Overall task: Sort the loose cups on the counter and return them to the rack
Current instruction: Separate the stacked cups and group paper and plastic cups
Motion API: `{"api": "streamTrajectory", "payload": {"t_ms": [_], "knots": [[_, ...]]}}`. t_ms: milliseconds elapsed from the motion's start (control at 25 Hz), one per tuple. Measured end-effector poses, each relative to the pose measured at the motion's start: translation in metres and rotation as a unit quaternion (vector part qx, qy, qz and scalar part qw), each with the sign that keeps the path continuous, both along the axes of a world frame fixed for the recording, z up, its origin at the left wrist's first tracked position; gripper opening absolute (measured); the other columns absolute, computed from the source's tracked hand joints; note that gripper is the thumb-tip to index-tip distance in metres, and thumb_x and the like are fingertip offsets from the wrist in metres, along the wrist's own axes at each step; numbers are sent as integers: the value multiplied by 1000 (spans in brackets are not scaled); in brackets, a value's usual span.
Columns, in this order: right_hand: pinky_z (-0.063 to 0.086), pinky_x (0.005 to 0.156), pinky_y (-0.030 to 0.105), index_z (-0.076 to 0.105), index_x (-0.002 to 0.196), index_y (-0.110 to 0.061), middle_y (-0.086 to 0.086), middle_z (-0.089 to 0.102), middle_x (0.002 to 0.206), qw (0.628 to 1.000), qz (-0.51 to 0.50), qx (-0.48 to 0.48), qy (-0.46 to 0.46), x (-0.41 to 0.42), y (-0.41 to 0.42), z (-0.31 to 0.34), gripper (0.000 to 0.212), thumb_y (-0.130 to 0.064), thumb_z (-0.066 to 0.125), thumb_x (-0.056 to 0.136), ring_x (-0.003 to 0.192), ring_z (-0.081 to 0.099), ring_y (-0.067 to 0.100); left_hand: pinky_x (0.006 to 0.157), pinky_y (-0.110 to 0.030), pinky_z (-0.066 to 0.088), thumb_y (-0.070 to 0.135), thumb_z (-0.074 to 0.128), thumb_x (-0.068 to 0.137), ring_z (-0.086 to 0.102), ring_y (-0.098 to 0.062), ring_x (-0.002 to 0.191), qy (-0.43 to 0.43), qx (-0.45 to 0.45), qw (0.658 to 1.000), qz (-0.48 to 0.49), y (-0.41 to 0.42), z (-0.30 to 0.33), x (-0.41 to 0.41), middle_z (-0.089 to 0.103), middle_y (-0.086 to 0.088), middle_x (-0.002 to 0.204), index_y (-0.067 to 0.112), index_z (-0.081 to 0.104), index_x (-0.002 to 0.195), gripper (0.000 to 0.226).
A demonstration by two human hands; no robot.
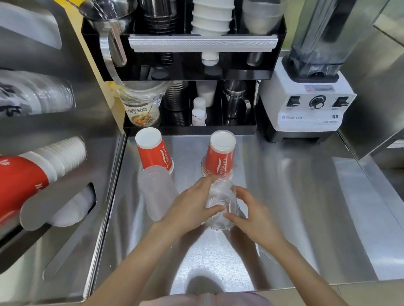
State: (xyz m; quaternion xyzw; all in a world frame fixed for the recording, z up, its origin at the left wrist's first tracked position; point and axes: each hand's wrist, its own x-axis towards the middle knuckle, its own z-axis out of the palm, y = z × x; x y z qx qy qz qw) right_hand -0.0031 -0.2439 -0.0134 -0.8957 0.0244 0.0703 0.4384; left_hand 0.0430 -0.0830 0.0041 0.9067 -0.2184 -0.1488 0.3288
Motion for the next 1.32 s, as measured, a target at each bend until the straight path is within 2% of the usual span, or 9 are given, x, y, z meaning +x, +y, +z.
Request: {"api": "streamTrajectory", "payload": {"t_ms": [360, 480, 680, 840, 1000, 1120, 1200, 1240, 1320], "knots": [[33, 103, 24, 31, 137, -22, -4, 49, 136, 1000, 26, 6, 7, -3, -6, -3, 57, -18, 56, 86, 125, 47, 16, 103, -29, 33, 37, 62, 80, 41, -18, 127, 5, -13, 1000, -12, -7, 4, 1, 38, -2, 142, 19, 28, 134, 66], [33, 108, 29, 36, 135, -20, -9, 47, 130, 998, -10, 59, -17, 1, -12, 2, 47, -14, 49, 90, 125, 46, 14, 97, -22, 32, 39, 51, 87, 42, -14, 125, 25, -79, 996, 44, -6, 7, 7, 40, -2, 140, 16, 30, 132, 54], [36, 100, 24, 43, 129, -12, 6, 53, 132, 991, -85, 68, -82, 39, -17, 25, 40, -16, 50, 90, 120, 51, 18, 93, -23, 39, 20, 50, 90, 48, -14, 114, 37, -190, 965, 178, -16, 12, 31, 46, -9, 134, 10, 34, 129, 44], [34, 102, 25, 33, 136, -11, 5, 44, 141, 995, -64, 38, -70, 74, -12, 36, 57, -22, 58, 86, 124, 45, 14, 107, -37, 33, 14, 56, 86, 38, -27, 131, 65, -118, 970, 202, -29, -3, 60, 34, -16, 145, 5, 21, 138, 63], [30, 107, 31, 24, 141, -15, 7, 39, 144, 998, -44, 20, -37, 103, -8, 32, 73, -25, 65, 81, 132, 39, 21, 105, -37, 35, 21, 60, 83, 38, -30, 131, 125, -84, 964, 219, -37, -16, 71, 35, -16, 144, 5, 22, 139, 69], [27, 106, 24, 22, 141, -16, 5, 37, 145, 999, -28, 25, -8, 117, -8, 28, 80, -24, 69, 77, 134, 35, 19, 98, -42, 42, 26, 65, 75, 46, -33, 120, 126, -65, 964, 225, -40, -27, 77, 50, -16, 128, 9, 39, 127, 61], [30, 95, 8, 30, 137, -16, 1, 46, 134, 999, -23, 44, -9, 121, -6, 27, 73, -19, 70, 76, 128, 41, 18, 98, -44, 42, 30, 69, 70, 45, -33, 119, 127, -55, 964, 226, -40, -32, 81, 52, -16, 123, 10, 42, 122, 62], [32, 88, 2, 36, 133, -17, -3, 50, 125, 998, -24, 60, -14, 123, -5, 26, 67, -17, 70, 75, 122, 46, 17, 100, -42, 39, 28, 71, 71, 42, -31, 121, 133, -60, 963, 226, -42, -32, 82, 48, -17, 125, 9, 40, 124, 64], [35, 85, 6, 43, 126, -18, -8, 51, 116, 996, -28, 82, -25, 124, -3, 26, 59, -15, 71, 74, 111, 51, 13, 99, -31, 35, 22, 71, 74, 36, -26, 125, 149, -76, 959, 228, -43, -33, 82, 40, -17, 128, 6, 36, 127, 66]]}}
